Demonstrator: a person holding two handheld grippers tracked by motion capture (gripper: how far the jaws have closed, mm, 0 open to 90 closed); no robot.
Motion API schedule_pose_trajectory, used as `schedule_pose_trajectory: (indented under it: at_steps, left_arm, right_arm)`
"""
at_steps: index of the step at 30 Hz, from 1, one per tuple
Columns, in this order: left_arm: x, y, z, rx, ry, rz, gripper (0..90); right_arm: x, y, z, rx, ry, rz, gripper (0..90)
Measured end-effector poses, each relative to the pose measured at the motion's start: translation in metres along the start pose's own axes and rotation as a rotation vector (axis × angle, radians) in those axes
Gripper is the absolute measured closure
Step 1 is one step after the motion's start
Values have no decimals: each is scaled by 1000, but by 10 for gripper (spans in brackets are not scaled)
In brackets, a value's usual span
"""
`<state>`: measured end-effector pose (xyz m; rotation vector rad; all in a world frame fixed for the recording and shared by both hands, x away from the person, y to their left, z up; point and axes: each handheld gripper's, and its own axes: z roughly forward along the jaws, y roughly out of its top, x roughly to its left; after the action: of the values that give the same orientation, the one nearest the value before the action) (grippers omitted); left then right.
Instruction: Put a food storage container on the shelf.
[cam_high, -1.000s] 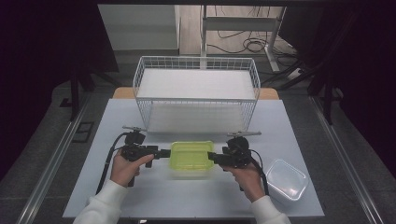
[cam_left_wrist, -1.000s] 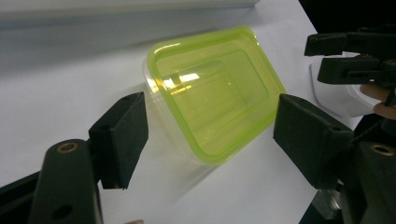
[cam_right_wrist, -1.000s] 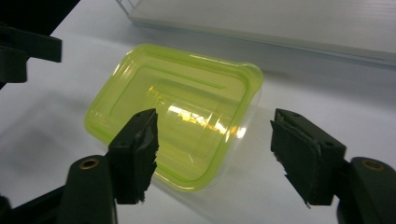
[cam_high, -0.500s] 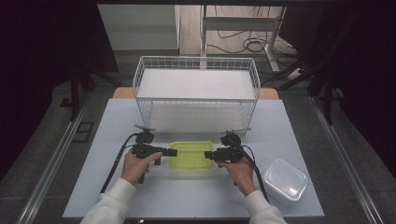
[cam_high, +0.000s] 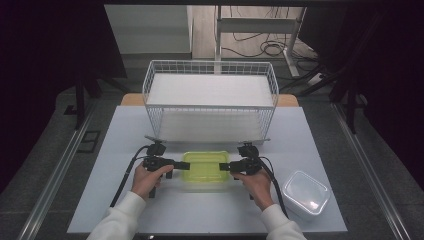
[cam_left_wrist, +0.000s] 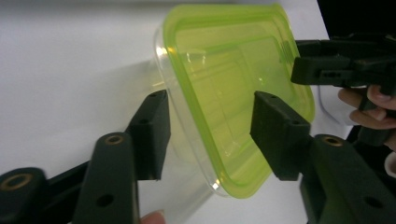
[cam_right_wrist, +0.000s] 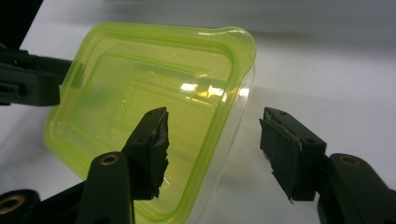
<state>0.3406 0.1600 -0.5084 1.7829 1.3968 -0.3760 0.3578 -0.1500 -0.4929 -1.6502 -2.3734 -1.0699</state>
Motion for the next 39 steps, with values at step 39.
schedule_pose_trajectory:
  at_steps: [39]
  left_arm:
    - [-32,-11,-33,-145,7,124,794]
  right_arm:
    - [14,-3,-42,-130,122,-73,750]
